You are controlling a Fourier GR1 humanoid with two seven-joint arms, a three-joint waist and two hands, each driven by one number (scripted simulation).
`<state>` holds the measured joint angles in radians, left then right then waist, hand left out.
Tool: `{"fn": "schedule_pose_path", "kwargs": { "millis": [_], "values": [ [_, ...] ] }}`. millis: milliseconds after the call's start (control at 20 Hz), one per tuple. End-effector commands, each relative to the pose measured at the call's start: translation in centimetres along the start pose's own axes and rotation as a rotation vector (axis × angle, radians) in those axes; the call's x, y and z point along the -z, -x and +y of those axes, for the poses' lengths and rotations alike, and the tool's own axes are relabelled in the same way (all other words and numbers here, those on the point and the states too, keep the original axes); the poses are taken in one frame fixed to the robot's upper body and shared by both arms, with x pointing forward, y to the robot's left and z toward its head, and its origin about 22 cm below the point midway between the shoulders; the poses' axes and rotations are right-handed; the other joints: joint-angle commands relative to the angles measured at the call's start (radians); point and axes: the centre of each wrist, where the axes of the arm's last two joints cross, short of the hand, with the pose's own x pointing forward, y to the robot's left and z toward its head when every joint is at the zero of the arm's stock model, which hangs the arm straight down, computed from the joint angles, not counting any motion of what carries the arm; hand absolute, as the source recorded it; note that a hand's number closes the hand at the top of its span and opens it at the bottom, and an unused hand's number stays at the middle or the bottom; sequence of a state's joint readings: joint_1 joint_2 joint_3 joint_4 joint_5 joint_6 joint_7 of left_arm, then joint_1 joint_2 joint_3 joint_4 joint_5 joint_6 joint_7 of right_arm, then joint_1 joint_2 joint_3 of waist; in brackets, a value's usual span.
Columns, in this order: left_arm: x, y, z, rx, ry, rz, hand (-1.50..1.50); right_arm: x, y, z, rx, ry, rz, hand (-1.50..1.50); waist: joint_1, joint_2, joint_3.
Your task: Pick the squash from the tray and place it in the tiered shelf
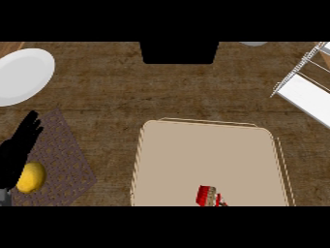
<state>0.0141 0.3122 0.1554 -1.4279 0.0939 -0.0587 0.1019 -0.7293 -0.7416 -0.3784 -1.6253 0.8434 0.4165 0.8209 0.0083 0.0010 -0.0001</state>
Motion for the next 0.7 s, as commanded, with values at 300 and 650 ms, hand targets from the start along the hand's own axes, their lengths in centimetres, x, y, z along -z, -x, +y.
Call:
{"fn": "schedule_pose_path", "kwargs": {
  "millis": [300,650],
  "values": [
    [0.6,-0.1,-0.3,0.0,-0.004,-0.004,0.0,5.5,2.4,4.2,0.09,-0.026,0.071,1.5,0.002,0.001,0.0],
    [0.0,0.6,-1.0,0.001,0.024,0.009,0.0,8.0,6.9,6.4,0.091,0.016,0.21,-1.5,0.003,0.002,0.0]
  ]
}}
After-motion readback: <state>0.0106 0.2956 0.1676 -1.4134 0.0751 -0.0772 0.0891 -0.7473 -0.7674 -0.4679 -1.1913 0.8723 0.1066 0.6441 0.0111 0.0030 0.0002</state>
